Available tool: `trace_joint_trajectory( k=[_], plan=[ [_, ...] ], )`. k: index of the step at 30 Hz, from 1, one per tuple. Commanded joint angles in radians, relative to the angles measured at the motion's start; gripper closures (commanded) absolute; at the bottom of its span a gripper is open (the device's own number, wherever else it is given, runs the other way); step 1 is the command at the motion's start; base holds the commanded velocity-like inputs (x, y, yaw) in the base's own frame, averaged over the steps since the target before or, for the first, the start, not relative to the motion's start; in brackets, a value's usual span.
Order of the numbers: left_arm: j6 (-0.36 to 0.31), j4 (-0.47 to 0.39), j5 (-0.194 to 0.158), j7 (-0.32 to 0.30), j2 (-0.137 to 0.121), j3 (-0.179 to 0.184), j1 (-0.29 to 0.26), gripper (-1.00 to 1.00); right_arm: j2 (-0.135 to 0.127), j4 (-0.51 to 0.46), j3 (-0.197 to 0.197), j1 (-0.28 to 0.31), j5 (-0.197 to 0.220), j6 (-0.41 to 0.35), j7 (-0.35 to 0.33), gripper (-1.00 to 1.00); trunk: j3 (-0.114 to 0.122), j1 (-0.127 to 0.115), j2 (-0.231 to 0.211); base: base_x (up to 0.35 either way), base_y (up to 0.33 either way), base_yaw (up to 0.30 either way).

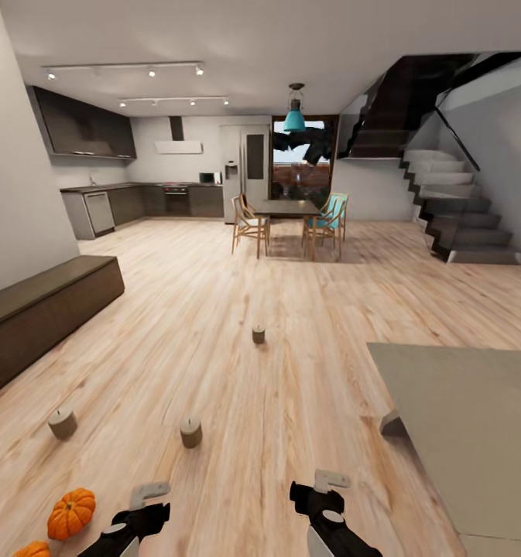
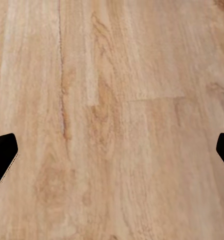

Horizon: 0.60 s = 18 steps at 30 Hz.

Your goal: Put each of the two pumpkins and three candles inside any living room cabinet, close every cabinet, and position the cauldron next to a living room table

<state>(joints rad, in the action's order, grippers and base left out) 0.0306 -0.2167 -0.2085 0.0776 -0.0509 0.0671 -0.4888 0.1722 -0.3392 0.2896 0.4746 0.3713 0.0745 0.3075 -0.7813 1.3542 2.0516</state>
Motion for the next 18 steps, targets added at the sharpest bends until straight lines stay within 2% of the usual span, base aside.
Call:
trace_joint_trajectory(
  k=[1,9,12,18],
  plan=[
    [0.003,0.000,-0.009,0.004,-0.001,0.007,-0.001,-1.00,0.000,0.001,0.008,0.001,0.011,0.005,0.005,-1.00,-0.001,0.000,0.000,0.292,0.100,-0.024],
    [0.003,0.000,-0.010,0.004,-0.001,0.007,-0.001,-1.00,0.000,0.000,0.011,0.001,0.009,0.001,0.006,-1.00,-0.001,0.000,0.000,0.248,0.188,0.004],
    [0.003,0.000,-0.009,0.004,0.000,0.007,-0.001,-1.00,0.000,0.000,0.011,0.001,0.009,-0.001,0.007,-1.00,-0.001,0.000,0.000,0.237,0.165,0.159],
    [0.004,0.000,-0.009,0.004,0.000,0.007,-0.001,-1.00,0.000,0.000,0.011,0.001,0.009,-0.003,0.007,-1.00,-0.001,0.000,0.000,0.238,0.037,0.251]
  ],
)
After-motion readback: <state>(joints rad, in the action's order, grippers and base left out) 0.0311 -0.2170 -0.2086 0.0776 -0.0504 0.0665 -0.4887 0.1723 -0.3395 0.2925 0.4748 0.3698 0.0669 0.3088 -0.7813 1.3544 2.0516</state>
